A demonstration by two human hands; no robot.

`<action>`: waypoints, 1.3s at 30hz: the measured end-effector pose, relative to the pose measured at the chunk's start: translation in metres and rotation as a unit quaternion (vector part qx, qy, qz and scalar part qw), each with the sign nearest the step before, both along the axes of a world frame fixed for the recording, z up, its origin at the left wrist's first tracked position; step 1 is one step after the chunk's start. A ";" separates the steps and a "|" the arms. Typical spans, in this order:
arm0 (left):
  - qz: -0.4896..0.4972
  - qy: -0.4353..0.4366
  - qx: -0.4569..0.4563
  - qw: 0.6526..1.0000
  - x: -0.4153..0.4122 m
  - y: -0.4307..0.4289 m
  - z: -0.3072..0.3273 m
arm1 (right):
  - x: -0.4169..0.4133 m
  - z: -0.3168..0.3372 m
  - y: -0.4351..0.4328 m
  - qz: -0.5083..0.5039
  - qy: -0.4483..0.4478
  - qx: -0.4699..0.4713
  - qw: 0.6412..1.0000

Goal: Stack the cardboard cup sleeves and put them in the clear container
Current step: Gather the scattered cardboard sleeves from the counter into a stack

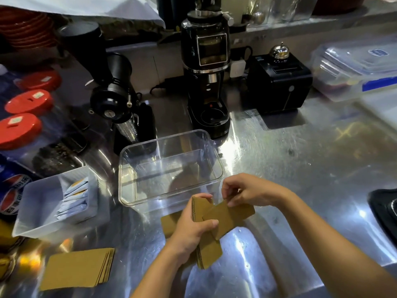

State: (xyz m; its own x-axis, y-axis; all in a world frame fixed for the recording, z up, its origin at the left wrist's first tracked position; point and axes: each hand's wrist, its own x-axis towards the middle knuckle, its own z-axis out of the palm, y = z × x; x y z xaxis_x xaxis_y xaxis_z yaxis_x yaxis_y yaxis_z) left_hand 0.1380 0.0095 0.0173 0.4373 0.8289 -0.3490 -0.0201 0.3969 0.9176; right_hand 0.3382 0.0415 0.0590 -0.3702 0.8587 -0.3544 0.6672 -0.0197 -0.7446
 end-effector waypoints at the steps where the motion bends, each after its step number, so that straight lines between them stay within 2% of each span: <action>1: 0.011 -0.012 -0.004 1.000 0.000 -0.002 0.002 | -0.003 -0.001 0.001 -0.008 0.005 0.007 1.000; 5: 0.104 -0.076 -0.049 0.990 -0.009 -0.004 0.004 | -0.009 -0.011 -0.001 -0.111 0.066 0.031 0.991; 8: 0.146 -0.130 -0.107 0.975 -0.014 -0.006 0.003 | -0.013 -0.017 -0.003 -0.150 0.094 0.045 0.983; 12: 0.155 -0.166 -0.151 0.962 -0.012 -0.012 -0.001 | -0.016 -0.019 -0.006 -0.188 0.123 0.048 0.973; 14: 0.130 -0.206 -0.190 0.951 -0.015 -0.013 -0.001 | -0.017 -0.015 -0.009 -0.209 0.166 0.033 0.963; 17: 0.048 -0.275 -0.242 0.929 -0.019 -0.012 0.004 | -0.016 -0.004 -0.013 -0.171 0.229 -0.015 0.958; 20: -0.001 -0.272 -0.254 0.928 -0.020 -0.012 0.006 | -0.021 0.008 -0.014 -0.077 0.237 -0.042 0.968; 22: -0.018 -0.263 -0.258 0.930 -0.020 -0.015 0.008 | -0.032 0.012 -0.014 -0.059 0.246 -0.046 0.966; 26: -0.026 -0.271 -0.271 0.923 -0.022 -0.019 0.013 | -0.057 0.005 -0.019 -0.055 0.208 -0.003 0.977; 29: 0.006 -0.272 -0.233 0.934 -0.031 -0.021 0.012 | -0.074 -0.006 -0.023 -0.076 0.163 0.058 0.982; 32: 0.057 -0.283 -0.194 0.937 -0.047 -0.022 0.011 | -0.084 -0.016 -0.026 -0.115 0.162 0.094 0.976; 35: 0.107 -0.307 -0.198 0.925 -0.065 -0.023 0.012 | -0.089 -0.029 -0.028 -0.130 0.144 0.107 0.975; 39: 0.152 -0.339 -0.217 0.903 -0.086 -0.029 0.016 | -0.097 -0.049 -0.028 -0.079 0.053 0.092 0.991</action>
State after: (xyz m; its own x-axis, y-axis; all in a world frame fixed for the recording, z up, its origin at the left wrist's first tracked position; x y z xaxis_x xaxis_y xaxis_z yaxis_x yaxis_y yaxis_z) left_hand 0.0516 -0.0193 0.0330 0.4483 0.7955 -0.4077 -0.6867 0.5985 0.4126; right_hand 0.2412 0.0133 0.0101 -0.2529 0.9554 -0.1525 0.5849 0.0254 -0.8107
